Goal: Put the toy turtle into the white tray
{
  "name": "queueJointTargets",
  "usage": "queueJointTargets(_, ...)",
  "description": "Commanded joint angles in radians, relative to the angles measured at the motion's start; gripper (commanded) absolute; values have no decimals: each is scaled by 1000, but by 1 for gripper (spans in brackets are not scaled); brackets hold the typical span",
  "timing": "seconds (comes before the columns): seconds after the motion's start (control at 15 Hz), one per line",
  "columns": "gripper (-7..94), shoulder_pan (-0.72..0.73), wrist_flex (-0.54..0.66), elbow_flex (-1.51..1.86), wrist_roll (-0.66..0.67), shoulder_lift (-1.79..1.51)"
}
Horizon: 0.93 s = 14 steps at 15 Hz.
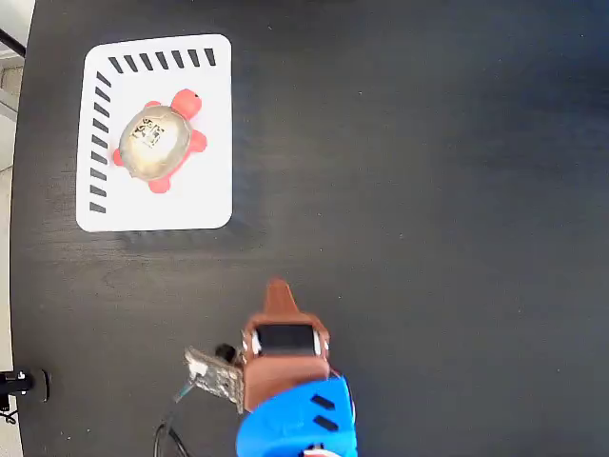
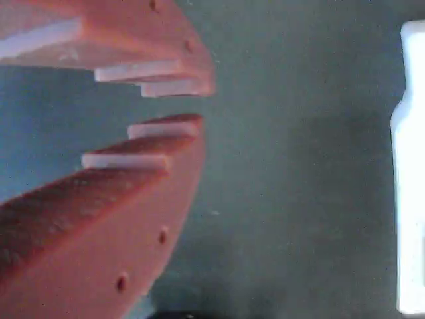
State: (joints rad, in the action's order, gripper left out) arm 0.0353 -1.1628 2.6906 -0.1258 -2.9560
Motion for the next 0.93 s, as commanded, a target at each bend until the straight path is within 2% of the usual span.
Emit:
queueJointTargets(0.0,-1,0,-25,75,-14,-117)
queueJointTargets(0.2,-1,-3,-64,183,-11,-255)
queueJointTargets(0.33,-1,-6,-81,229,55,-293)
queueJointTargets(0.87,0,-21,-87,230,49,-293)
